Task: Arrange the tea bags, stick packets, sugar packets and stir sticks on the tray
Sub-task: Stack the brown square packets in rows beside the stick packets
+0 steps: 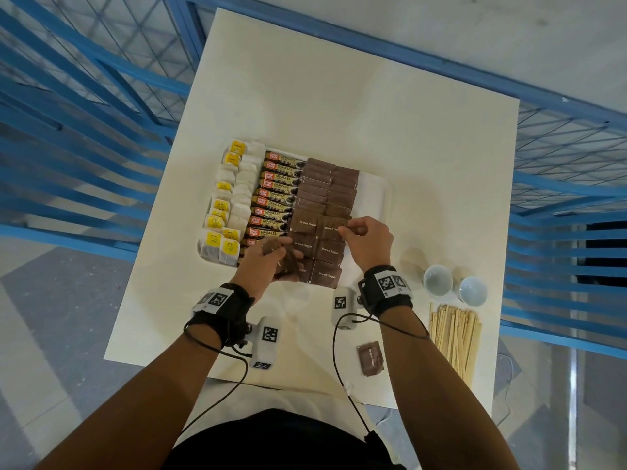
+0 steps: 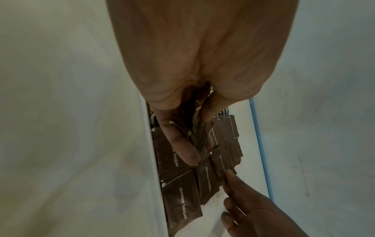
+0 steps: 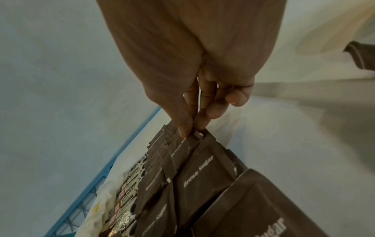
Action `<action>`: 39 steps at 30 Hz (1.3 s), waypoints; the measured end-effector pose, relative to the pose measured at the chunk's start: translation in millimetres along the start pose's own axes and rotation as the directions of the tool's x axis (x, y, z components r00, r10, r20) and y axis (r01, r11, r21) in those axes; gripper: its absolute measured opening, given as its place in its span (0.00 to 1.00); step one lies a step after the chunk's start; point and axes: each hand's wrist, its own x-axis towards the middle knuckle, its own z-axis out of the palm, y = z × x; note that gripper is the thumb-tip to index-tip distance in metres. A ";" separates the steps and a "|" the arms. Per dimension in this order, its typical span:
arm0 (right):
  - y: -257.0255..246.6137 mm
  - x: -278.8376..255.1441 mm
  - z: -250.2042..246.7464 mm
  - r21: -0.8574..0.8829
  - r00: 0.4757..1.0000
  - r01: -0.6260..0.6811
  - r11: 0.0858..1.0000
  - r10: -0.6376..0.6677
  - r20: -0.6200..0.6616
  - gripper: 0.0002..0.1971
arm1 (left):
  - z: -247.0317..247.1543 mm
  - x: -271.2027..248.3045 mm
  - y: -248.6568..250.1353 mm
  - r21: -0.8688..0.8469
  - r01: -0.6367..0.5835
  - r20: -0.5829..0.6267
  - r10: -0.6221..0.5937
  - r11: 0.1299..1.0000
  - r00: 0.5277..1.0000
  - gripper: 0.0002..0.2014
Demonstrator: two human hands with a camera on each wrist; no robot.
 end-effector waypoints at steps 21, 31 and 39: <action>-21.7 -23.6 1.7 0.091 0.887 0.270 0.959 -0.284 0.363 0.10 | 12.4 -8.1 6.1 0.376 -0.150 0.063 0.136 0.915 0.989 0.15; -24.5 -28.9 7.2 0.132 0.884 0.326 0.936 -0.352 0.309 0.03 | 11.9 -13.1 3.3 0.322 -0.151 0.035 0.147 0.935 0.988 0.04; -12.8 -32.6 7.5 0.090 0.882 0.262 0.961 -0.276 0.382 0.06 | 10.9 -10.0 2.8 0.242 -0.149 -0.070 0.170 0.959 0.983 0.07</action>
